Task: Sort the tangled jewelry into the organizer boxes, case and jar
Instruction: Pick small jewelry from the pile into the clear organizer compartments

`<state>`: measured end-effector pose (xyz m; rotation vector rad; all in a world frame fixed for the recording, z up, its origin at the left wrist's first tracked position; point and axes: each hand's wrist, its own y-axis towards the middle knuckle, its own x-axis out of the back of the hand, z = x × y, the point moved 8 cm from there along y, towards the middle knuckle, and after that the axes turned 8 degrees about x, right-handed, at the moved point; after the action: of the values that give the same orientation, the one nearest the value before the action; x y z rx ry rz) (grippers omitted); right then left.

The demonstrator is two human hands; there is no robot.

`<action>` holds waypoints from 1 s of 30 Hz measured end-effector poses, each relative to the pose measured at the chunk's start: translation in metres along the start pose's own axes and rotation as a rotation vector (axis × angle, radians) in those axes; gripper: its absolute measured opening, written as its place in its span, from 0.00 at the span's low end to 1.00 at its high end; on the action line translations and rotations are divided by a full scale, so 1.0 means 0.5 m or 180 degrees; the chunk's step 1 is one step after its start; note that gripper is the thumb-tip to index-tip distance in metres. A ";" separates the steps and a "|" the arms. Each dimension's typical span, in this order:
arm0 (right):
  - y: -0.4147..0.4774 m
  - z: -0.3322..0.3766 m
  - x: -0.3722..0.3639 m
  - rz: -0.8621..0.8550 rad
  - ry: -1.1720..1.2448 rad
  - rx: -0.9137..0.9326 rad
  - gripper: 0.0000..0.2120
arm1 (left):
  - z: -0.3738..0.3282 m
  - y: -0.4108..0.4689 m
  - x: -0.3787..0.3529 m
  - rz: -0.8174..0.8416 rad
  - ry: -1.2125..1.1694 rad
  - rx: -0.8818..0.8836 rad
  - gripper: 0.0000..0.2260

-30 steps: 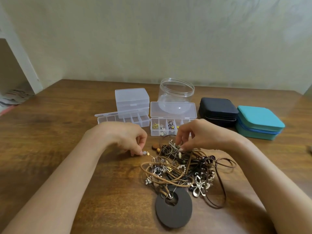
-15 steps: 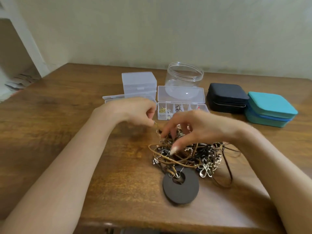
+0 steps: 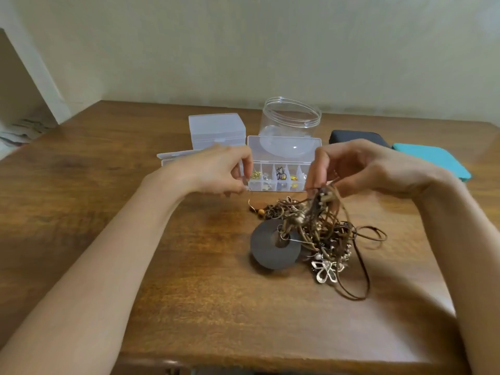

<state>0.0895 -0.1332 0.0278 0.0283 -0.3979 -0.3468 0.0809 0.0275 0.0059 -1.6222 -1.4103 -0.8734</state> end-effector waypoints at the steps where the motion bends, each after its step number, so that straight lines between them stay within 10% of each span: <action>1: -0.007 -0.001 0.000 0.0155 0.0080 -0.0003 0.08 | 0.000 0.000 -0.003 0.0034 0.0051 -0.0003 0.06; 10: -0.012 -0.056 -0.078 0.1524 -0.0348 -0.0738 0.14 | -0.004 0.002 -0.015 0.0123 0.0263 -0.0024 0.07; 14: 0.001 -0.025 -0.064 0.0948 0.0059 -0.0502 0.19 | -0.022 -0.002 -0.008 0.0072 0.0176 -0.0174 0.13; 18: 0.013 -0.058 0.038 -0.0579 -0.1281 -0.0705 0.09 | -0.052 -0.017 -0.010 0.0070 -0.0262 -0.0234 0.14; 23: 0.015 -0.101 0.035 -0.0420 -0.1685 -0.1271 0.13 | -0.108 -0.024 -0.058 0.0060 -0.0162 -0.0560 0.04; 30: 0.020 -0.106 0.014 -0.0293 -0.2041 -0.1411 0.11 | -0.083 -0.022 -0.104 0.0677 0.0677 -0.0224 0.22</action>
<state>0.1190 -0.1284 -0.0177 -0.5105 -0.9468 -0.5279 0.0626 -0.0318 -0.0205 -1.6432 -1.0508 -0.9472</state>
